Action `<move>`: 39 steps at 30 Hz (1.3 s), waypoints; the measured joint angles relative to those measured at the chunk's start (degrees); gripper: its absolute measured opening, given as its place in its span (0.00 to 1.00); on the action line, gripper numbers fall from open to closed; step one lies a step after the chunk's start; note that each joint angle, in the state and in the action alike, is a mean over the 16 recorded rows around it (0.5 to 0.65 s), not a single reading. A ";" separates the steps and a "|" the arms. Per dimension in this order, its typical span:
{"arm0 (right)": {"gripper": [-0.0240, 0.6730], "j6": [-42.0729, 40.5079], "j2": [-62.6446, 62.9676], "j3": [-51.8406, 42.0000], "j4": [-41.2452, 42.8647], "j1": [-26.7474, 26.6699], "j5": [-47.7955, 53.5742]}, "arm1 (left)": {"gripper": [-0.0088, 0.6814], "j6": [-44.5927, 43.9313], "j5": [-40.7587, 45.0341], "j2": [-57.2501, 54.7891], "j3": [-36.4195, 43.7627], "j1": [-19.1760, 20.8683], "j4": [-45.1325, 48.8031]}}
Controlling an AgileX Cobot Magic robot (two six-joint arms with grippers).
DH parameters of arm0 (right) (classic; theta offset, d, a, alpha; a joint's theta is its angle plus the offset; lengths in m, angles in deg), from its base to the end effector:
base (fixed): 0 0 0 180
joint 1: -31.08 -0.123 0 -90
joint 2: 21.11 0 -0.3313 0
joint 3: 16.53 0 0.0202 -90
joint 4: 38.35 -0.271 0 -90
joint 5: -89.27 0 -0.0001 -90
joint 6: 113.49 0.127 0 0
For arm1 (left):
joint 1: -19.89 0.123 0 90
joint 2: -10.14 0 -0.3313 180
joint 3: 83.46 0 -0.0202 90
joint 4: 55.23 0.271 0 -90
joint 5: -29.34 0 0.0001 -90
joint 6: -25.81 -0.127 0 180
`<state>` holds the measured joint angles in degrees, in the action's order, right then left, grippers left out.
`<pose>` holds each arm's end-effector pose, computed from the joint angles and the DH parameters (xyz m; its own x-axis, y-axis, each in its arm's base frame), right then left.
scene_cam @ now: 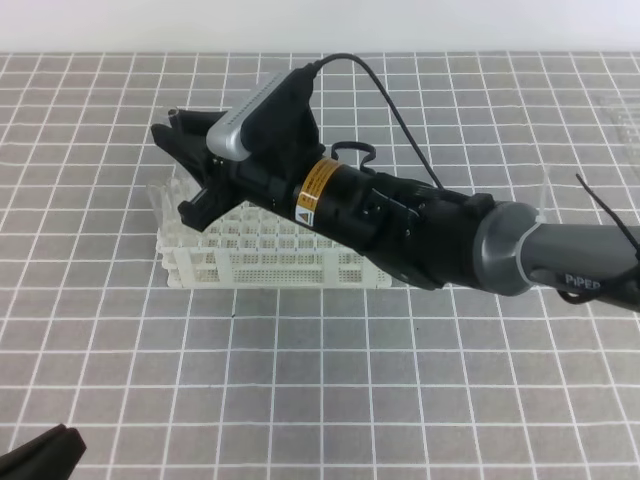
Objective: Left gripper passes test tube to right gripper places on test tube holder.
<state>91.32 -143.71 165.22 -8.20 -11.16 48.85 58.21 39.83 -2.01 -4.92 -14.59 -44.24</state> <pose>0.3728 0.3943 0.2919 0.0566 0.0727 -0.9957 -0.8766 0.4809 -0.0147 0.0618 -0.0371 0.1854 -0.3440 -0.2099 -0.9152 0.4421 0.8237 -0.3550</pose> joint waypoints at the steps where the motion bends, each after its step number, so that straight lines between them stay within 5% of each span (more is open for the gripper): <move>1: 0.18 -0.01 -0.14 0.15 0.01 0.00 0.00 | 0.05 0.00 0.00 0.00 0.00 0.00 0.03; 39: 0.18 -2.77 -1.60 -2.43 -2.88 1.55 -7.97 | 0.05 -0.04 -0.30 -0.11 0.19 -0.01 0.08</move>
<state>88.55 -145.32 162.79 -11.08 -9.61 40.89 58.17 39.53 -2.13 -4.74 -14.61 -44.16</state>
